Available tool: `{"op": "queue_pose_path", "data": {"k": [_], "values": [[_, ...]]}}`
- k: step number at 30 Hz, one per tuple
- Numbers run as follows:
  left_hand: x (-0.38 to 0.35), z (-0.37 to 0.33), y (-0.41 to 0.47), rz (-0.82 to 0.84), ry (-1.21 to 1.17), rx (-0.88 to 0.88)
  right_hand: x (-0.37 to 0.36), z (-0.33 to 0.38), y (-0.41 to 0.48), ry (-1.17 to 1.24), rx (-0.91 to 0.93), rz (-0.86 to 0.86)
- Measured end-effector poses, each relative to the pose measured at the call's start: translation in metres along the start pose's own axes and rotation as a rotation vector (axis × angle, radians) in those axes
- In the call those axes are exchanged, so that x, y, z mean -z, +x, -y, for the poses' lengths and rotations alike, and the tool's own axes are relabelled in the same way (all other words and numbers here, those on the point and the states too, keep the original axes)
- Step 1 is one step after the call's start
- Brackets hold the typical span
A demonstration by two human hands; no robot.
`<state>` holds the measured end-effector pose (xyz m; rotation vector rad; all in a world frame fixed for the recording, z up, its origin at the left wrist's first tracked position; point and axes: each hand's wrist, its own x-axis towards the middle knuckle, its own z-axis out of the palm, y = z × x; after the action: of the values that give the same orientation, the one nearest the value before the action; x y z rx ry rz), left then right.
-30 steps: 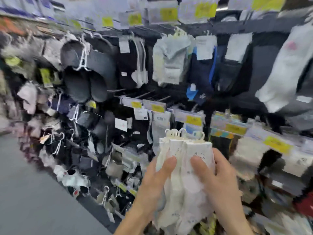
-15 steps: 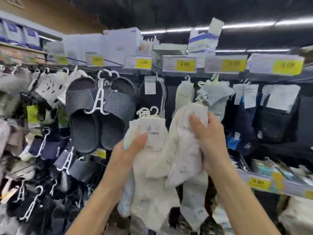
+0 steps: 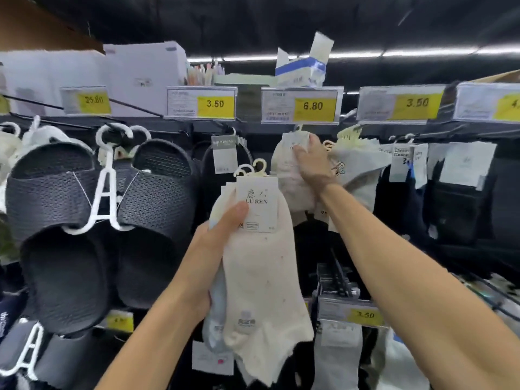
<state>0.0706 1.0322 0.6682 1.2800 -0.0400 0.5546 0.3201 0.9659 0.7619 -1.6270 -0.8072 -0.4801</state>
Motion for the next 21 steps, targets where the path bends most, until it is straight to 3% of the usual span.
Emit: {"op": "queue_pose_path", "data": {"k": [4, 10, 12, 14, 16, 21], "values": [[0.011, 0.005, 0.025, 0.050, 0.000, 0.027, -0.005, -0.006, 0.001, -0.085, 0.006, 0.028], [0.020, 0.008, 0.052, 0.081, -0.038, -0.017, -0.002, 0.010, -0.011, -0.292, -0.129, 0.123], [0.023, 0.012, 0.057, 0.087, -0.044, -0.044, 0.002, 0.024, -0.036, -0.329, -0.091, 0.078], [0.025, 0.014, 0.062, 0.114, -0.053, -0.091, 0.008, 0.040, -0.075, -0.203, 0.054, -0.024], [0.022, 0.016, 0.067, 0.131, -0.043, -0.138, 0.011, 0.057, -0.110, -0.119, 0.137, 0.004], [0.019, 0.020, 0.072, 0.232, -0.117, -0.052, 0.014, 0.057, -0.128, 0.016, 0.075, 0.088]]}}
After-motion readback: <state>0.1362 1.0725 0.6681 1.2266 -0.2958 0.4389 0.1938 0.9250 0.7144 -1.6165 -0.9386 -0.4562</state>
